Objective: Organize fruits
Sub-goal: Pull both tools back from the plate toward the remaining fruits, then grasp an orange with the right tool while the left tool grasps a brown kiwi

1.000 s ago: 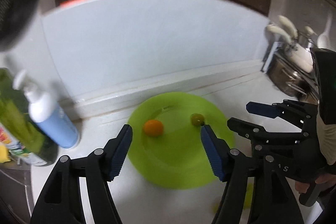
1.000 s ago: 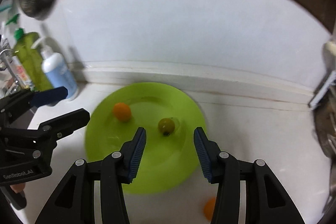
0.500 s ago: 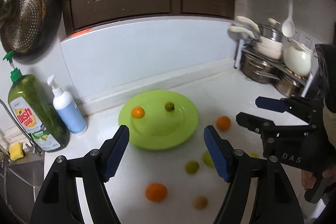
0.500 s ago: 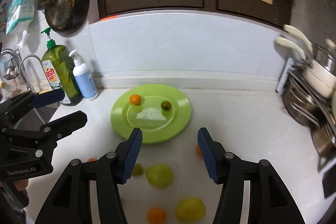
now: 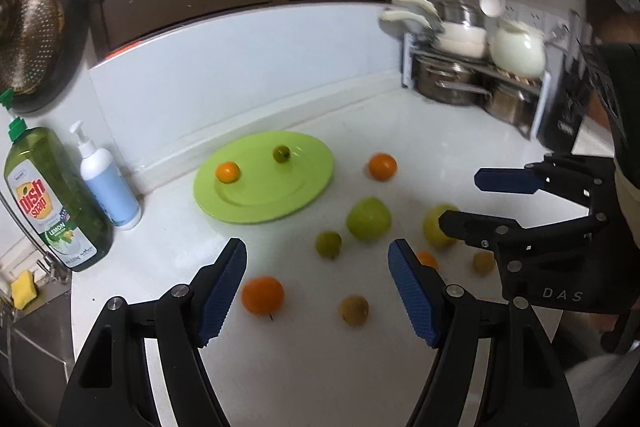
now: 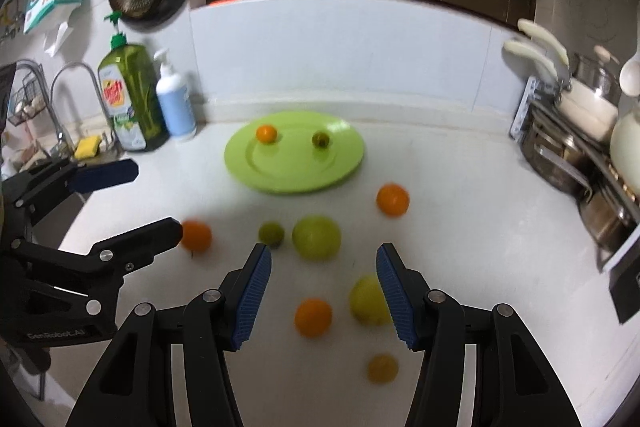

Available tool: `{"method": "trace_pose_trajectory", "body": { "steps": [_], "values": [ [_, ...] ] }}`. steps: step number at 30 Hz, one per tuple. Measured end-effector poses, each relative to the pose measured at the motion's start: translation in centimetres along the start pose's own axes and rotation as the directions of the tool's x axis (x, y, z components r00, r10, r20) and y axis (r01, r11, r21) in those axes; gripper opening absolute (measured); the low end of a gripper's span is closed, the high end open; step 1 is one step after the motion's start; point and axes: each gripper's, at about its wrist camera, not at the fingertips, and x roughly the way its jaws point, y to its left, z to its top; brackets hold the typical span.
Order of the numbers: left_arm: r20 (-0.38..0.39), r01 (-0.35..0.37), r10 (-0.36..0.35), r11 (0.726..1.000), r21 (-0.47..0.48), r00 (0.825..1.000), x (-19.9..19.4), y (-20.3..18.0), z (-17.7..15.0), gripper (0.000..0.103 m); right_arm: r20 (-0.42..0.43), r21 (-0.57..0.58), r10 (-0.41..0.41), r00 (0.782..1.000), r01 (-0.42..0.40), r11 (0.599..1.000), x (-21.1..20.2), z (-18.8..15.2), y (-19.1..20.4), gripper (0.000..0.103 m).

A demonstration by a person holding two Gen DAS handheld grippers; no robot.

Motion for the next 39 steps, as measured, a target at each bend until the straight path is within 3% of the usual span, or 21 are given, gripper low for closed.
{"method": "trace_pose_trajectory", "body": {
  "steps": [9, 16, 39],
  "values": [
    [-0.061, 0.046, -0.042, 0.998, 0.051, 0.997, 2.3, -1.1, -3.4, 0.072, -0.087, -0.003, 0.014, 0.996, -0.014, 1.000, 2.0, -3.6, 0.9, 0.056],
    [-0.116, 0.084, -0.075, 0.994, 0.073, 0.990, 4.6, -1.6, -5.2, 0.063, -0.119, 0.000, 0.026, 0.993, -0.026, 1.000, 3.5, -5.0, 1.1, 0.055],
    [-0.192, 0.139, -0.133, 0.990, 0.017, 0.972, 8.9, -1.2, -5.4, 0.034, -0.179, 0.055, 0.065, 0.982, -0.055, 0.997, 7.5, -5.0, 0.3, 0.037]
  ]
}}
